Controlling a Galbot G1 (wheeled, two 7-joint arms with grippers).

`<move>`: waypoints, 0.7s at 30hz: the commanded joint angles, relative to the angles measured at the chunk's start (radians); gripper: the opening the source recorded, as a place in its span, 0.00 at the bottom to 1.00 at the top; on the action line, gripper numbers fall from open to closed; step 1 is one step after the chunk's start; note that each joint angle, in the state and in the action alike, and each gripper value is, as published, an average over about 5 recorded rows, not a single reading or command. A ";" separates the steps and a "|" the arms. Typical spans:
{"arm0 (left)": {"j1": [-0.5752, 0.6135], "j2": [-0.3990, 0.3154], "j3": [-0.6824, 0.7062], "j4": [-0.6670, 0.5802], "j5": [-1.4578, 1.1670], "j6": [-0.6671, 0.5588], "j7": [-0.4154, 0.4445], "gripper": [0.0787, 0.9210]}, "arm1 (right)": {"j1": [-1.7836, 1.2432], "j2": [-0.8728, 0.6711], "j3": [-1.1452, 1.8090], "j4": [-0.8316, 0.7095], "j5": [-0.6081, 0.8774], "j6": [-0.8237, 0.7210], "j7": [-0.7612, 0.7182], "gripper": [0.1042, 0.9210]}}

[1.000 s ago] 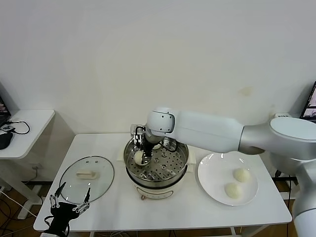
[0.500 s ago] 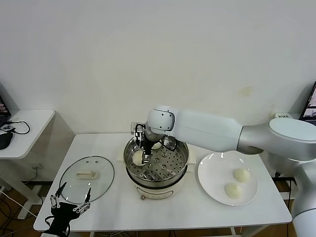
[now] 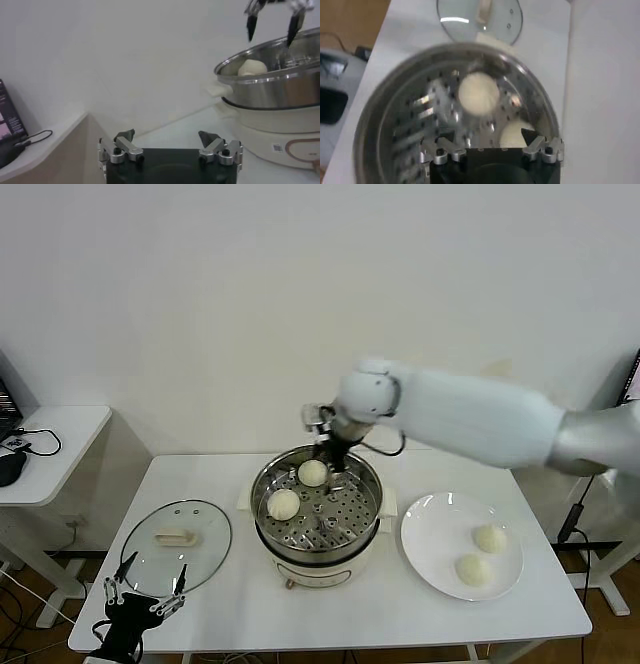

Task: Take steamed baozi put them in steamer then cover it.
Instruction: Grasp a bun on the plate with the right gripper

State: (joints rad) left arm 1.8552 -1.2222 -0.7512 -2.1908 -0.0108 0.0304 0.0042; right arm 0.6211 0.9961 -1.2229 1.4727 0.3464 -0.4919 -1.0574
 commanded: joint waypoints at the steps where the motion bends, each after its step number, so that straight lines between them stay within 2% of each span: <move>1: -0.003 0.002 0.011 -0.003 0.001 0.003 0.002 0.88 | 0.119 -0.384 -0.071 0.220 -0.140 0.117 -0.108 0.88; 11: -0.006 0.018 0.013 0.011 -0.001 0.003 0.003 0.88 | -0.010 -0.645 -0.062 0.310 -0.280 0.184 -0.114 0.88; 21: -0.005 0.021 0.008 0.014 -0.002 0.007 0.004 0.88 | -0.582 -0.777 0.350 0.303 -0.430 0.198 -0.095 0.88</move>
State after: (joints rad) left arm 1.8486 -1.2014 -0.7423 -2.1792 -0.0123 0.0357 0.0074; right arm 0.4631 0.4113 -1.1642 1.7283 0.0589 -0.3278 -1.1441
